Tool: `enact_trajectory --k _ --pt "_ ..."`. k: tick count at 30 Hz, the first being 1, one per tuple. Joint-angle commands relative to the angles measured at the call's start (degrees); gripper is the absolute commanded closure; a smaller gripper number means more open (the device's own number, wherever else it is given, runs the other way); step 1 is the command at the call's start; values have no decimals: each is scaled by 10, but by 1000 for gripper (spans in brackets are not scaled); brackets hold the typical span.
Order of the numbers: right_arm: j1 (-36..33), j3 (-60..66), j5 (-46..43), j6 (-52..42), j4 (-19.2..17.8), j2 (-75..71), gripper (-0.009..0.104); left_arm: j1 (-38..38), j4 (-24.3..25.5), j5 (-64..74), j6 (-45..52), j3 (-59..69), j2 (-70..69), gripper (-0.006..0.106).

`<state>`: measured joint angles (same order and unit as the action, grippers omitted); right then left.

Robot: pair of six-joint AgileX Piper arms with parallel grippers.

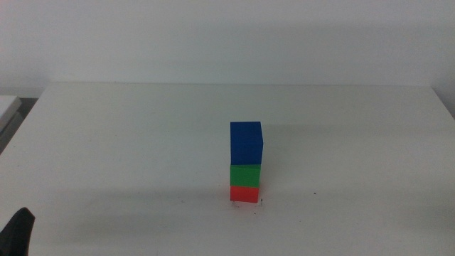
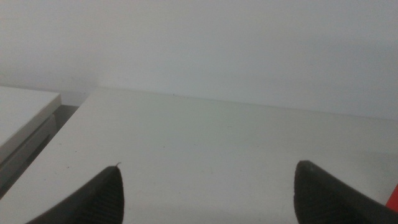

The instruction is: Stack red cubes first, then green, then blue cubes in a specific spot.

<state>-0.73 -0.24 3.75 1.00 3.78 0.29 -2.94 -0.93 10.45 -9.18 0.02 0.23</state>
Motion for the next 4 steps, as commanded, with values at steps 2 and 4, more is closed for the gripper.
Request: enact_trajectory --k 2,4 --pt "2 2 -6 -7 -7 -3 2 2 1 -8 -1 0 -2 7" --pt "2 2 -6 -7 -7 -3 2 2 1 -8 -1 0 -2 7"
